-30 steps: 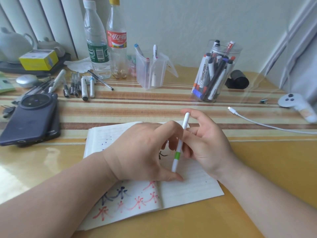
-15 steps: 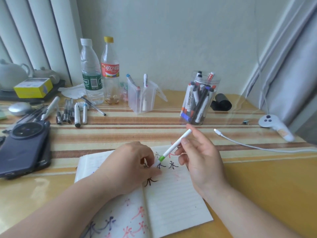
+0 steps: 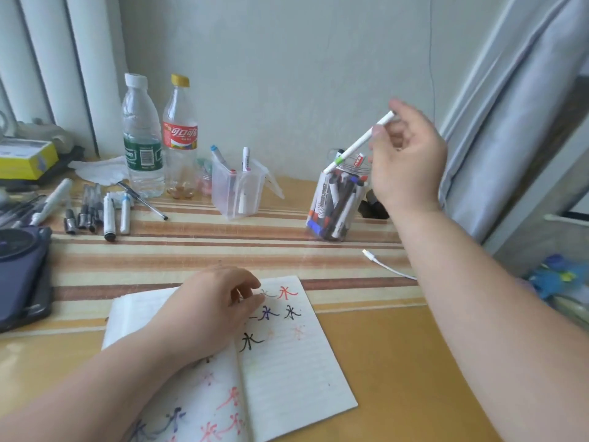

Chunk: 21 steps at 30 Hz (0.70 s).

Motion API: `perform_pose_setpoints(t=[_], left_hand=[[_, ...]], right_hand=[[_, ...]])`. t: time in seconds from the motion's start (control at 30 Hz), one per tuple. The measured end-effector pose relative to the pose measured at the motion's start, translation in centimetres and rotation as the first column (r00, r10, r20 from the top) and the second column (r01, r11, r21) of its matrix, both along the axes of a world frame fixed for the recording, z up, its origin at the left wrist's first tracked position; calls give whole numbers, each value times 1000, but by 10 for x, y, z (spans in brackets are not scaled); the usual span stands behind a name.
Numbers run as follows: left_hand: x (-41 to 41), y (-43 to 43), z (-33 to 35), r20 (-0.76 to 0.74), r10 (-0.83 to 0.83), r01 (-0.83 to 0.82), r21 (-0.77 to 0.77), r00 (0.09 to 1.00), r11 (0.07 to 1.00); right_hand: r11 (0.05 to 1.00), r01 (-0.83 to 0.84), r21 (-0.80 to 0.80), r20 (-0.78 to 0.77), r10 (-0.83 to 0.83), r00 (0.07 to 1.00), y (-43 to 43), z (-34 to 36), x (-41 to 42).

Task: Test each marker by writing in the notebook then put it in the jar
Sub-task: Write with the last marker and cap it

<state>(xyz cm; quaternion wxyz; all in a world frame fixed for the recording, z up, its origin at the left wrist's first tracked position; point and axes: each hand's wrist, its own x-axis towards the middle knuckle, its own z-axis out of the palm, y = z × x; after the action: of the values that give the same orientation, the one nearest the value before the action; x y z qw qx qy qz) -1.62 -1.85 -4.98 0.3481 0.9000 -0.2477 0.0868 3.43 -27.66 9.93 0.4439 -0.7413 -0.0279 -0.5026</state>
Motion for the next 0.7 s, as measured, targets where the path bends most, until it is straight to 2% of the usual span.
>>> perform_pose_setpoints(t=[0.13,0.27,0.4,0.5,0.6,0.7], left_hand=[[2,0,-2,-8,-15,15,-1,1000,1000],[3,1,-2,-10,-18,18,3,1000,1000],[4,0,-2,-5,-17,17,-7,1000,1000],[3,1,-1,3,-20,20,-2,1000,1000],[3,1,-2,14,-23,23,3,1000,1000],[3,1,-2,18,-30,30,6,999,1000]], right_hand=[[985,158,-64,39,-156,987,-25,25,37],[952,238,-195,-143,-268,953,-30,13,55],[929,206,-307,-331,-308,892,-34,-9,62],[912,194,-361,-418,-344,841,-39,-20,64],[837,151,-526,-519,-457,722,-38,-22,63],[790,112,-603,-559,-519,647,-36,-25,65]])
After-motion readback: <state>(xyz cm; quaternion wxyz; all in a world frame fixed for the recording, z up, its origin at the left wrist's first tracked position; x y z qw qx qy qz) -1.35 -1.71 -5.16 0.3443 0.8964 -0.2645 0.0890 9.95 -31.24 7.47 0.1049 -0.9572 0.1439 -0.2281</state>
